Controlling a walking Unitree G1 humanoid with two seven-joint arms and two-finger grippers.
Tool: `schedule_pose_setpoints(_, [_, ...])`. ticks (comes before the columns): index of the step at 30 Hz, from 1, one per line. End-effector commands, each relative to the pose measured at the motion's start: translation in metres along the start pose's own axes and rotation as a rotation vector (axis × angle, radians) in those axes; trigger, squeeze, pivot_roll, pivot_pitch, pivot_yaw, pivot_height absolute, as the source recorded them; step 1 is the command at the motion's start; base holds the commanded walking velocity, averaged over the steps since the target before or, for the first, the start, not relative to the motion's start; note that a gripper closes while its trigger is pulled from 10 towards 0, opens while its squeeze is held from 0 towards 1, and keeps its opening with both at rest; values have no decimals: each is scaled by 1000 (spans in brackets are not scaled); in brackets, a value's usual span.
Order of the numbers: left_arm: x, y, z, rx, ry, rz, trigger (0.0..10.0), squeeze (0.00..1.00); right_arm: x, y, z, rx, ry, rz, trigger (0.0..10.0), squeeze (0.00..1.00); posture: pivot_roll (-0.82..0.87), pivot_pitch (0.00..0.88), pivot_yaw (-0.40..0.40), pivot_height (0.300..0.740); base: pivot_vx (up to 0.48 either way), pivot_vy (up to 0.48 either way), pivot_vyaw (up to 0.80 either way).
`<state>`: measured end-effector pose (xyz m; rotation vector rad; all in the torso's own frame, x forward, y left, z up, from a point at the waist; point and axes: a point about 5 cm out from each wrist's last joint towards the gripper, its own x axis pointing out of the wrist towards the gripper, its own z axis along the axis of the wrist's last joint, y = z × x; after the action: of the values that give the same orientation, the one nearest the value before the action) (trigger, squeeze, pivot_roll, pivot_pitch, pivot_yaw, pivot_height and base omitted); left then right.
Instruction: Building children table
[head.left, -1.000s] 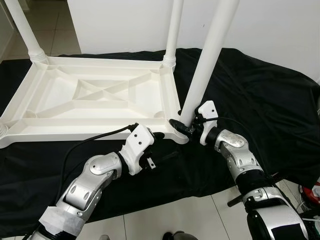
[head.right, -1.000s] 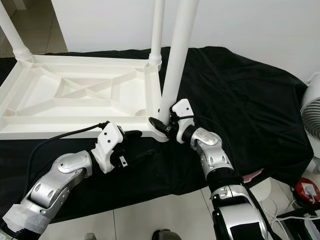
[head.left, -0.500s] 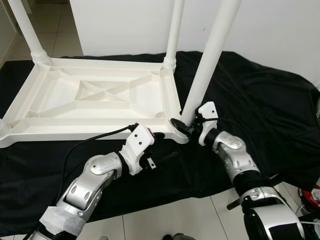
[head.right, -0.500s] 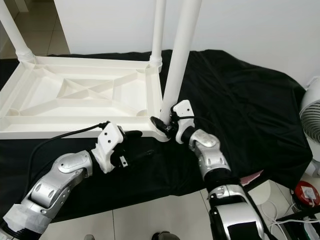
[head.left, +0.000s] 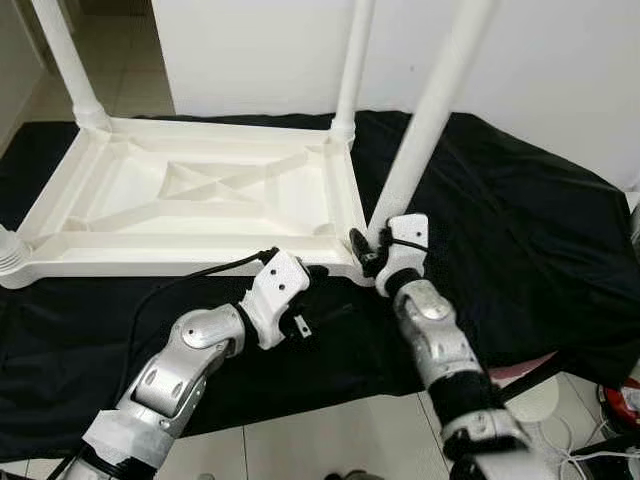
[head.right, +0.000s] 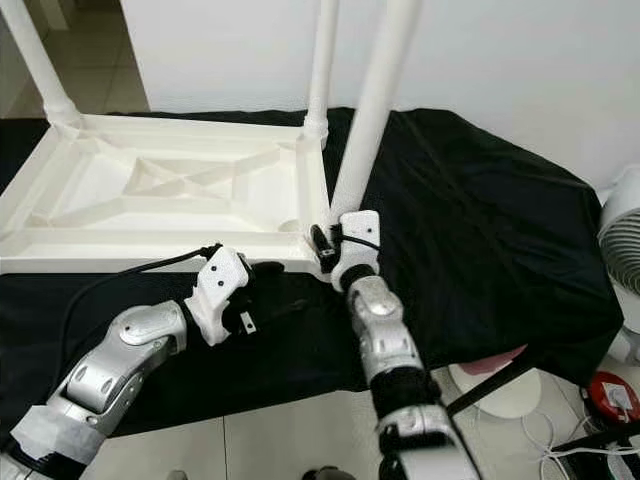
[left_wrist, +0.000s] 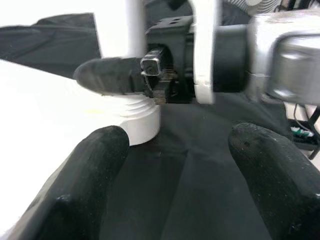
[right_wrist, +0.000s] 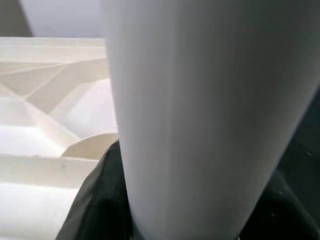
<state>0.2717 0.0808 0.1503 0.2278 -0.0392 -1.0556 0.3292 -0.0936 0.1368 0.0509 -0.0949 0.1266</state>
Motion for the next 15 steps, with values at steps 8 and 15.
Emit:
schedule_pose_setpoints(8, [1, 3, -1, 32, 7, 16, 10000, 0, -6, 2, -7, 34, 31, -7, 10000, 1000, 64, 28, -72, 740, 0, 0, 0])
schedule_pose_setpoints(15, [0, 4, -2, 32, 13, 30, 10000, 0, -11, 5, -2, 57, 17, 6, 10000, 1000, 70, 26, -75, 740, 0, 0, 0])
